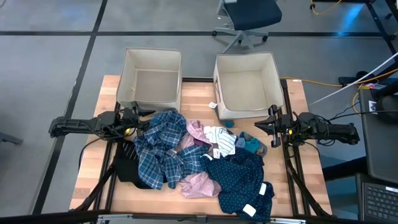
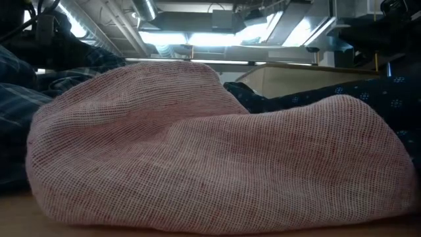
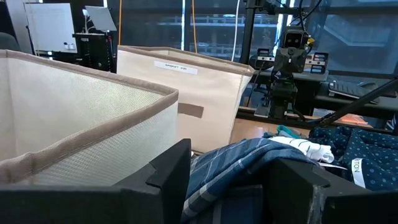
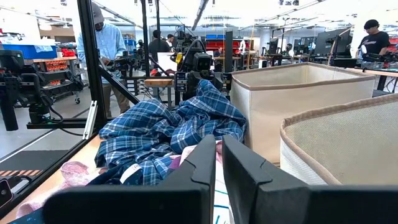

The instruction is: Sort clothes

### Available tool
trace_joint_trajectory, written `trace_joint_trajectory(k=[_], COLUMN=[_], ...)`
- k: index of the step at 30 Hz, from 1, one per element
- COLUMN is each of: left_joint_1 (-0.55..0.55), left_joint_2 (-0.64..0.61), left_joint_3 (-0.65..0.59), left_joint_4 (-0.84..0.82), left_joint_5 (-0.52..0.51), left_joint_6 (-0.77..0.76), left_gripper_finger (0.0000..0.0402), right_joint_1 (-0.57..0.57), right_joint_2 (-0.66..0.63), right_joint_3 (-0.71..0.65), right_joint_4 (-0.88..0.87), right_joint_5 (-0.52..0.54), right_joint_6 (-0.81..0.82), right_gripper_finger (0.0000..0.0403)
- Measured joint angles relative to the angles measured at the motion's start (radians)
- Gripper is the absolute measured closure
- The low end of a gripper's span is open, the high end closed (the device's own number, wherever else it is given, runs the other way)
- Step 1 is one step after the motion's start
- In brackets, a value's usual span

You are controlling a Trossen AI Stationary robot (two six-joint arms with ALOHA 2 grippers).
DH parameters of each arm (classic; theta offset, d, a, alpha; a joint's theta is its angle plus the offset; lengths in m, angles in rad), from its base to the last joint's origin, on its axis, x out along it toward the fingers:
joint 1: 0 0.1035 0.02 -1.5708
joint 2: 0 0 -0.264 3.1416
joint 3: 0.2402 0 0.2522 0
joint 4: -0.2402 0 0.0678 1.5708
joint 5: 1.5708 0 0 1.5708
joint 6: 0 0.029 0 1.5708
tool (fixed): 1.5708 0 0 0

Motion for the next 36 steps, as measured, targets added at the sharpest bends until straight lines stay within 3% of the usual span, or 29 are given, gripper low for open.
trace_joint_trajectory(k=[12, 16, 20, 26, 31, 36], left_joint_1=[0.000, 0.000, 0.000, 0.000, 0.000, 0.000], left_joint_2=[0.000, 0.000, 0.000, 0.000, 0.000, 0.000], left_joint_3=[0.000, 0.000, 0.000, 0.000, 0.000, 0.000], left_joint_4=[0.009, 0.078, 0.126, 0.138, 0.173, 0.190], left_joint_5=[0.000, -0.001, -0.002, -0.002, -0.004, -0.004], left_joint_6=[-0.006, 0.002, 0.004, 0.066, 0.141, 0.082], left_gripper_finger=[0.0229, 0.0229, 0.0229, 0.0229, 0.0229, 0.0229], right_joint_1=[0.000, 0.000, 0.000, 0.000, 0.000, 0.000], right_joint_2=[0.001, 0.066, 0.205, 0.504, 0.709, 0.920], right_joint_3=[0.000, 0.000, 0.029, 0.176, 0.345, 0.504], right_joint_4=[0.129, 0.201, 0.269, 0.239, 0.147, -0.031], right_joint_5=[0.000, 0.021, 0.025, 0.068, 0.067, 0.031], right_joint_6=[0.000, -0.002, -0.002, -0.002, -0.026, 0.017], right_gripper_finger=[0.0371, 0.0371, 0.0371, 0.0371, 0.0371, 0.0362])
